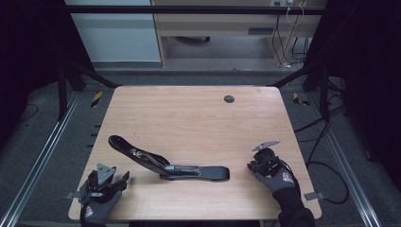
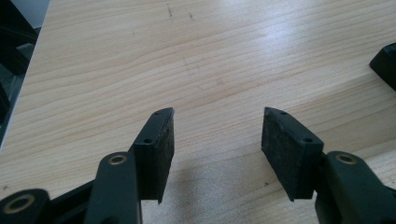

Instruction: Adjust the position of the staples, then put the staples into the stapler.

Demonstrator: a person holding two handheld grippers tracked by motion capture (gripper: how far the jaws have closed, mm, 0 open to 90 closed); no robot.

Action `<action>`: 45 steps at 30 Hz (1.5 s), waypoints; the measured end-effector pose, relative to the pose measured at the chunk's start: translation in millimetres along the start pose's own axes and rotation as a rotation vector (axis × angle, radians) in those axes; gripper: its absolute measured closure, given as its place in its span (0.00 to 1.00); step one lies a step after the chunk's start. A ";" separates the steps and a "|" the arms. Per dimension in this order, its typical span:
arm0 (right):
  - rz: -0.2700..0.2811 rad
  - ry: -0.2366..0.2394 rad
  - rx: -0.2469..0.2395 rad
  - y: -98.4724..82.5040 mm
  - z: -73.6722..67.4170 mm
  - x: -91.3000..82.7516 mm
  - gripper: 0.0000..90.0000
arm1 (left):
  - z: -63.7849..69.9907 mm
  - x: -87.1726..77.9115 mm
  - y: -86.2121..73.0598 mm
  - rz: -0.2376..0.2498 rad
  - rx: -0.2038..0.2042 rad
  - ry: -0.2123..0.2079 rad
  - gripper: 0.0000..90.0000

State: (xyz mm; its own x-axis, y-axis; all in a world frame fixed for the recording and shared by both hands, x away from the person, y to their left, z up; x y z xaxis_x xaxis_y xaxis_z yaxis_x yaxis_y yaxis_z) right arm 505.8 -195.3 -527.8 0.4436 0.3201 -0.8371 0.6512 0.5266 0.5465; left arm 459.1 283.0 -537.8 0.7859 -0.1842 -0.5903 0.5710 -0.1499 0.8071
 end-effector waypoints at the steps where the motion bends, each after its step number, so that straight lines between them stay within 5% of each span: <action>1: 0.005 0.007 -0.017 0.0 -0.4 -1.2 0.87 | 0.0 -0.1 0.1 0.002 -0.002 0.000 0.48; 27: 0.128 0.060 -0.146 34.1 -15.7 -34.2 0.87 | 0.3 1.0 -0.3 -0.004 -0.001 -0.004 0.48; 45: 0.190 0.131 -0.247 66.4 -40.6 -46.7 0.87 | 2.2 2.3 -0.3 -0.008 0.003 -0.005 0.48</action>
State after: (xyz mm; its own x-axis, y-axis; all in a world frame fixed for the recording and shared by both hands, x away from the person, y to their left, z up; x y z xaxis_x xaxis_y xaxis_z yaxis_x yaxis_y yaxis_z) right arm 503.3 -143.3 -453.4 0.4492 0.5213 -0.7256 0.3885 0.6173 0.6841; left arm 460.2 280.4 -539.5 0.7802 -0.1873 -0.5968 0.5767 -0.1542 0.8023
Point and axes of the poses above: each handheld gripper's, and its own axes: x roughly forward along the jaws, y roughly out of its top, z roughly to its right, the point moved 7 cm from there along x, roughly forward along the jaws, and after that the axes turned 7 degrees about -x, right-handed, at the moved point
